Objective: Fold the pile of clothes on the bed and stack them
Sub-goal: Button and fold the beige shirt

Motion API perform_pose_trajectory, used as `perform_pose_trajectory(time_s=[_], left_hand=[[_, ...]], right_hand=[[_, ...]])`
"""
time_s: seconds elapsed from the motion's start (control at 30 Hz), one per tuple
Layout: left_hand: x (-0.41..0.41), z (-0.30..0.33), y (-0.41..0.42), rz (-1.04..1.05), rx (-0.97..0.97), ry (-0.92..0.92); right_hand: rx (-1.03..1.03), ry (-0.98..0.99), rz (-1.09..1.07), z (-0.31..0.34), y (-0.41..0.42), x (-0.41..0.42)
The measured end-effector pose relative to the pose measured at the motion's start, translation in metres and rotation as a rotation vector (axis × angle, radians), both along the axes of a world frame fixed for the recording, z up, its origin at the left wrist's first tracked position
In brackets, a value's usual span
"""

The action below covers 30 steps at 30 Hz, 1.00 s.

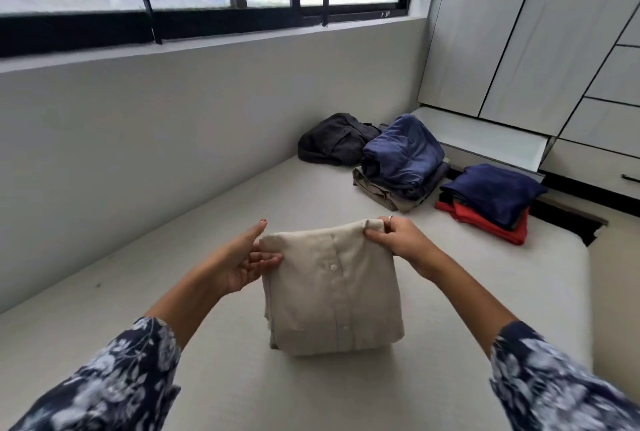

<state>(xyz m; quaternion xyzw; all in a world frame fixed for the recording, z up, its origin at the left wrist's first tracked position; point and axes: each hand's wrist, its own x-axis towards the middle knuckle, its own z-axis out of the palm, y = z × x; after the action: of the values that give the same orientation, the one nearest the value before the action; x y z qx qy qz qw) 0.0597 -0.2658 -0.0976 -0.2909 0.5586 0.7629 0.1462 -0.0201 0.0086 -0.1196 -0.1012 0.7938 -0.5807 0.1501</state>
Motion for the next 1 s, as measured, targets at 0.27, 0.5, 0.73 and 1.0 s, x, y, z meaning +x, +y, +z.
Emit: perform_pose_trajectory(time_s=[0.27, 0.5, 0.73, 1.0], left_hand=[[-0.056, -0.061, 0.006, -0.057, -0.316, -0.027], [-0.039, -0.100, 0.038, -0.122, -1.228, 0.227], [-0.036, -0.141, 0.072, -0.666, -1.570, 0.350], [-0.026, -0.179, 0.070, -0.710, -1.606, 0.415]], right_hand=[[0.012, -0.092, -0.151, -0.076, -0.024, -0.075], [0.522, 0.542, -0.273, -0.087, -0.044, -0.031], [0.877, 0.520, 0.009, -0.115, -0.077, 0.029], [0.867, 0.505, -0.050, -0.154, -0.073, 0.043]])
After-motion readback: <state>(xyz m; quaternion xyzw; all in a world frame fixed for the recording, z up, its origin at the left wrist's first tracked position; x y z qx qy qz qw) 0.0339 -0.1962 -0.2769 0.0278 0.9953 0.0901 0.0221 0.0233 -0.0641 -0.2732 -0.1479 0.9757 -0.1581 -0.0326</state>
